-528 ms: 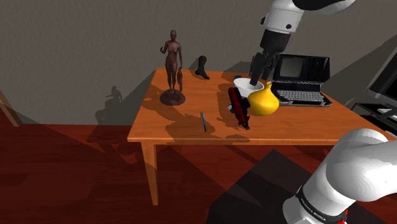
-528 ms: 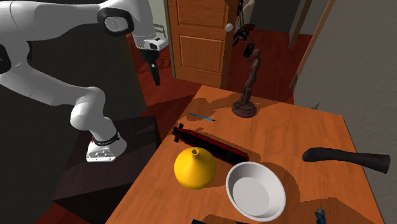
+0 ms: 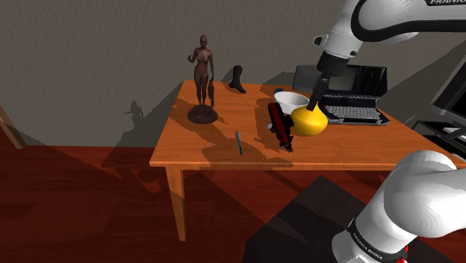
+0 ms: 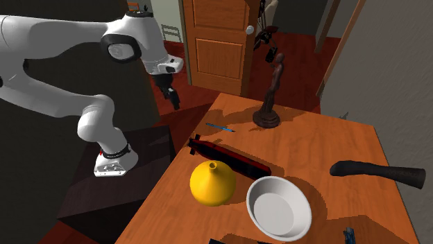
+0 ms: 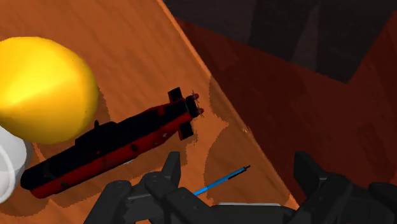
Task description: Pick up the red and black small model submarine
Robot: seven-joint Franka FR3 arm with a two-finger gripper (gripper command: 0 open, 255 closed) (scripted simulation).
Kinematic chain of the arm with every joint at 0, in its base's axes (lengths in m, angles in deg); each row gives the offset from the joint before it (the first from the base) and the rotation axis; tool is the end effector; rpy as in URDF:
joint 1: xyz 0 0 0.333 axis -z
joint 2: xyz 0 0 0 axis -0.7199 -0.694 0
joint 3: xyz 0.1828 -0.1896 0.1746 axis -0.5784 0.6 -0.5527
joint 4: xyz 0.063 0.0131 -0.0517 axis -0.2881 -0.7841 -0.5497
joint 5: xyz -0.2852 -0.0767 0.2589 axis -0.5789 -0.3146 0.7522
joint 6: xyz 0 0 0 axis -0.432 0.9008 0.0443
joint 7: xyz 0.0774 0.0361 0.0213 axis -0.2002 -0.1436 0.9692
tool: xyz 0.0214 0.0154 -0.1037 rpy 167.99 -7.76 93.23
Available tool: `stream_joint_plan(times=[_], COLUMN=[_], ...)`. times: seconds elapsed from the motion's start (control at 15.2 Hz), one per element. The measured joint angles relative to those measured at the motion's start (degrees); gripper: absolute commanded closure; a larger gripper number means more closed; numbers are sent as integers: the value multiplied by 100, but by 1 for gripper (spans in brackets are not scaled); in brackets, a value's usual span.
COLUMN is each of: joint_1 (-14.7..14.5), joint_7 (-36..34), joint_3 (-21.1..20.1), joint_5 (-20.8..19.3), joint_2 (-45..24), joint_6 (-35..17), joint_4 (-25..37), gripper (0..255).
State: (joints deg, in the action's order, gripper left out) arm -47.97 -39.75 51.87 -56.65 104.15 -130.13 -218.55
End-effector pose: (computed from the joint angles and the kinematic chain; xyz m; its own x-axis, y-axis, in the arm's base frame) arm 0.3097 -0.0634 0.5437 0.9177 0.3770 0.1250 0.3813 -0.9244 -0.0114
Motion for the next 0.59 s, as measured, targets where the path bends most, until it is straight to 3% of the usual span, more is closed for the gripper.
stream_joint_plan(times=[0.33, 0.59], joint_1=[-201, -541], joint_7=[1797, 3277], joint_3=[1037, 1947], joint_5=[-491, -720], joint_2=[-155, -575], joint_6=[-891, -1579], joint_4=[-387, -376], gripper=[0, 0])
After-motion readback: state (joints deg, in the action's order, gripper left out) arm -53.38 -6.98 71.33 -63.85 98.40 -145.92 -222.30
